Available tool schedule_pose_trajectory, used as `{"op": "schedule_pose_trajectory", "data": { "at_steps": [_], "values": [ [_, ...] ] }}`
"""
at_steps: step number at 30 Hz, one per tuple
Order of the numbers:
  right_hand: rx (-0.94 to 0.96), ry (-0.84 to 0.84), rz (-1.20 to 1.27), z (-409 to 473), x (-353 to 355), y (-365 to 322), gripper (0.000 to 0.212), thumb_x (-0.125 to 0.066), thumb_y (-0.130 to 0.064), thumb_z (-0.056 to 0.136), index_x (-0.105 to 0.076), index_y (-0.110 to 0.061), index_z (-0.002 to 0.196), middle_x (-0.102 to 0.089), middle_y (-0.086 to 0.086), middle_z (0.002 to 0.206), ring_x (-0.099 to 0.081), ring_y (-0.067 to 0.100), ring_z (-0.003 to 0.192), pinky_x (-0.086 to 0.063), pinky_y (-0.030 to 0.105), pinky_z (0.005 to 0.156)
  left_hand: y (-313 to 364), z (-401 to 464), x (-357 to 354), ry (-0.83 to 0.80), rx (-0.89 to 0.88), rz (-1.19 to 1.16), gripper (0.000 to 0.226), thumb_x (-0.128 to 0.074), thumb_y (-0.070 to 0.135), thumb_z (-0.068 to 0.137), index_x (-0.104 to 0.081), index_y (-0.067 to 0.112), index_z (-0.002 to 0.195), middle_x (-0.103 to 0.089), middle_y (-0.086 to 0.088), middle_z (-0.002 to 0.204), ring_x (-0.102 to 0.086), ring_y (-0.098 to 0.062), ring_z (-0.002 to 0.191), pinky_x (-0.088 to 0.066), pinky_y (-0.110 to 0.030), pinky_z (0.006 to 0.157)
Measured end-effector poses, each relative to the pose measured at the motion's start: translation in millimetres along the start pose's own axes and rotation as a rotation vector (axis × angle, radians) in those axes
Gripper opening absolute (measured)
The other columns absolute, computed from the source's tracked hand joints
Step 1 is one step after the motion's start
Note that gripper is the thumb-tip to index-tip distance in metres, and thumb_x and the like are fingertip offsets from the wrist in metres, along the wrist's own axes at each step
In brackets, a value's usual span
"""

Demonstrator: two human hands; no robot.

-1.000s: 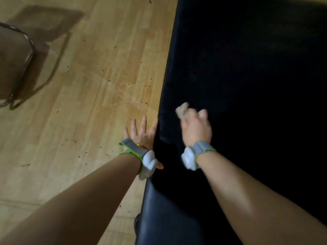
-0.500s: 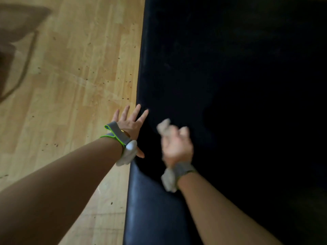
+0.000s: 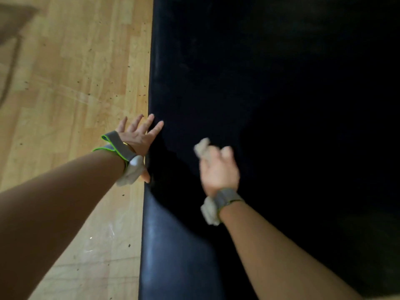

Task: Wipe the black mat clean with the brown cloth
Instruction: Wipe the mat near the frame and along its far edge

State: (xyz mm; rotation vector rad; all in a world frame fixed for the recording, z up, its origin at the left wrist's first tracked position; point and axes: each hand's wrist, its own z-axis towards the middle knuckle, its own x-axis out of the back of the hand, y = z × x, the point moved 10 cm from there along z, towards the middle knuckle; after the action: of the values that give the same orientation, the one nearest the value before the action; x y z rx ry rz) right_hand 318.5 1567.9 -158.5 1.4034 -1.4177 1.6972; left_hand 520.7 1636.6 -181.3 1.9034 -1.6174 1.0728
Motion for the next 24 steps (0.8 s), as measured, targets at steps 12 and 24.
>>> {"op": "schedule_pose_trajectory", "data": {
  "at_steps": [12, 24],
  "values": [
    [-0.267, 0.076, -0.018, 33, 43, 103, 0.037, -0.046, -0.051, 0.09, -0.052, -0.017, 0.105, -0.048, 0.008, 0.1, -0.056, 0.03, 0.092, -0.041, 0.035, 0.066, 49, -57, -25, -0.036, 0.036, -0.021, 0.144, -0.073, 0.074, 0.049, 0.017, 0.023, 0.148, 0.022, -0.012, 0.155, 0.02, -0.028, 0.142, 0.008, -0.047, 0.115],
    [0.071, 0.126, -0.368, 28, 50, 73, 0.033, -0.047, -0.039, 0.096, -0.051, -0.008, 0.108, -0.051, 0.015, 0.108, -0.052, 0.036, 0.096, -0.037, 0.04, 0.069, 59, -53, -26, -0.07, 0.059, 0.05, 0.15, -0.076, 0.072, 0.046, 0.017, 0.014, 0.148, 0.018, -0.02, 0.154, 0.015, -0.031, 0.143, 0.007, -0.046, 0.114]
  ]
}}
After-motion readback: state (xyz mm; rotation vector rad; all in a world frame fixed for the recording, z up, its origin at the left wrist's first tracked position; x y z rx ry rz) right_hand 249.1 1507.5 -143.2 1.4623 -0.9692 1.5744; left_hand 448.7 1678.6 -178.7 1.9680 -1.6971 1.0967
